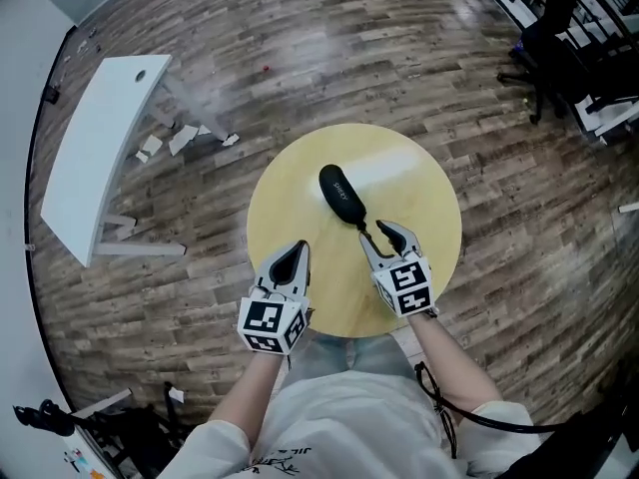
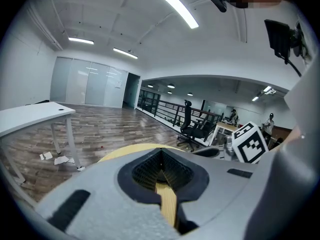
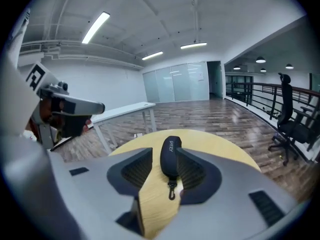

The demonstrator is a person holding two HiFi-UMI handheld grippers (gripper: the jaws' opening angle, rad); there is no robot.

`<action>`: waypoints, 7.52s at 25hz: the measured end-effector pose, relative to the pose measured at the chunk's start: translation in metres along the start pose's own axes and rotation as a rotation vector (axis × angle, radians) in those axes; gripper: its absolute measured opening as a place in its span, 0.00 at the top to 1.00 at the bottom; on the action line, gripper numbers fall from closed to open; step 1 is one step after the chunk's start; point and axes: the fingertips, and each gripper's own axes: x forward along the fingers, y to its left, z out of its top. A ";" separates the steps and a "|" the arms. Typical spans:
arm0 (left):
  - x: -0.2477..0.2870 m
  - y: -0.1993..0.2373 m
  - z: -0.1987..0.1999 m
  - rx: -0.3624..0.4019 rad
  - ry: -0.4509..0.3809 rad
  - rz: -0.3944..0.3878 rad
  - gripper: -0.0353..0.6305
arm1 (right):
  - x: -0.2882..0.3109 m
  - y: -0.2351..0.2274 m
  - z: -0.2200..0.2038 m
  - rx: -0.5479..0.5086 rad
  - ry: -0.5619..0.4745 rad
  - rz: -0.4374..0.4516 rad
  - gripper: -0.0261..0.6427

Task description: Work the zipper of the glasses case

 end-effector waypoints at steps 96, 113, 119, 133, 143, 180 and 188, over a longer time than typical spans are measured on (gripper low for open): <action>0.114 -0.044 -0.165 0.098 0.505 -0.195 0.94 | 0.039 -0.018 -0.159 -1.243 0.615 1.196 0.86; 0.114 -0.041 -0.164 0.087 0.500 -0.190 0.94 | 0.028 -0.025 -0.156 -1.195 0.575 0.990 0.96; 0.112 -0.039 -0.164 0.096 0.499 -0.199 0.94 | 0.014 -0.012 -0.166 -1.088 0.631 0.887 0.96; 0.114 -0.036 -0.163 0.116 0.483 -0.234 0.94 | 0.010 0.028 -0.169 -0.329 0.597 0.301 0.96; 0.102 -0.056 -0.164 0.195 0.547 -0.381 0.94 | 0.003 -0.012 -0.165 -0.278 0.534 0.133 0.96; 0.119 -0.086 -0.177 0.335 0.562 -0.419 0.94 | 0.031 0.064 -0.163 -0.178 0.457 0.216 0.96; 0.123 -0.108 -0.150 0.349 0.533 -0.486 0.94 | -0.023 -0.009 -0.186 -0.288 0.527 0.148 0.96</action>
